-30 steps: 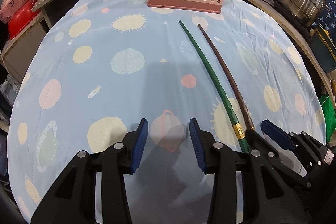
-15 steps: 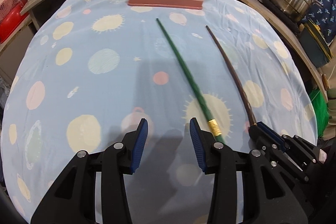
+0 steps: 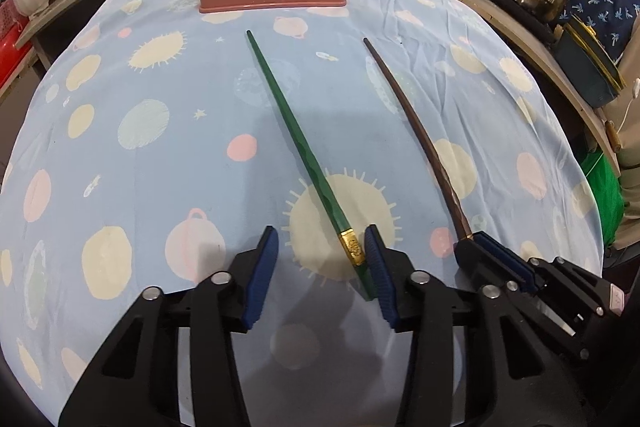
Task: Organize utensils
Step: 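Grasp the green chopstick with the left tool while the right tool grasps the brown chopstick, then lift both held chopsticks and carry them over the pink holder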
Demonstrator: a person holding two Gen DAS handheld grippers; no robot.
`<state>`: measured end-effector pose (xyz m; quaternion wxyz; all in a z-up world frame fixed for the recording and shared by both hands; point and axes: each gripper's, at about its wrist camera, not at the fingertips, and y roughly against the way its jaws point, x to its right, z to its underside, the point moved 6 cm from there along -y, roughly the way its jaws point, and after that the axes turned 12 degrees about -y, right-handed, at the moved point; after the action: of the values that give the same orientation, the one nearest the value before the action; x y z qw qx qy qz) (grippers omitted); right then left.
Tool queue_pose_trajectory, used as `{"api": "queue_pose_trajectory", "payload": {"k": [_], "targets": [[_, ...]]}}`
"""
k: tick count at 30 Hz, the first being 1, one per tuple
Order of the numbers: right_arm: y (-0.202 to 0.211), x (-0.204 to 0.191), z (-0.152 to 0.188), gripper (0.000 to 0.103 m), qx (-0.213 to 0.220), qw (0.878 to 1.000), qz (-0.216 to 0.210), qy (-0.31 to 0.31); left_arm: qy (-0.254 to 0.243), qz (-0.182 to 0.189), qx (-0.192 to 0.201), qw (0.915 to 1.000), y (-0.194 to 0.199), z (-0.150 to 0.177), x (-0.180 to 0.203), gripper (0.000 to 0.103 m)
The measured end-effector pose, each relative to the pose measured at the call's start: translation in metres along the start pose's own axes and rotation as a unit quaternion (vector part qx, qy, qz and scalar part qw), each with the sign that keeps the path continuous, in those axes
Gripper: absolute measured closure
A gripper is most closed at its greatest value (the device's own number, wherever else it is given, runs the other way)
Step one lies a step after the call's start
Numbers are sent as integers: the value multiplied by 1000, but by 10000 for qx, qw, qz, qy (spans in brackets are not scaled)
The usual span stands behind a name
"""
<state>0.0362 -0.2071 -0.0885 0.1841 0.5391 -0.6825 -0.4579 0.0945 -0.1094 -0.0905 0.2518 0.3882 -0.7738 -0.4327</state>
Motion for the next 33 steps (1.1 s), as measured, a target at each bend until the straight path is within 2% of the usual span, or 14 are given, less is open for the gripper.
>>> {"api": "queue_pose_trajectory", "payload": {"k": [7, 14, 20, 25, 33], "targets": [[2, 0, 1, 96, 11, 10000, -35, -5, -2, 157, 48, 9999, 3, 6, -4, 91], [7, -3, 4, 96, 28, 10000, -83, -8, 116, 213, 52, 9997, 13, 15, -12, 93], [16, -7, 4, 96, 88, 9998, -161, -6, 200, 71, 114, 9997, 25, 22, -24, 96], [33, -14, -3, 96, 241, 9993, -273, -9, 162, -166, 346, 9991, 49, 21, -31, 96], [71, -22, -23, 96, 630, 9969, -478, -26, 250, -293, 785, 9962, 91, 9, -41, 96]]}}
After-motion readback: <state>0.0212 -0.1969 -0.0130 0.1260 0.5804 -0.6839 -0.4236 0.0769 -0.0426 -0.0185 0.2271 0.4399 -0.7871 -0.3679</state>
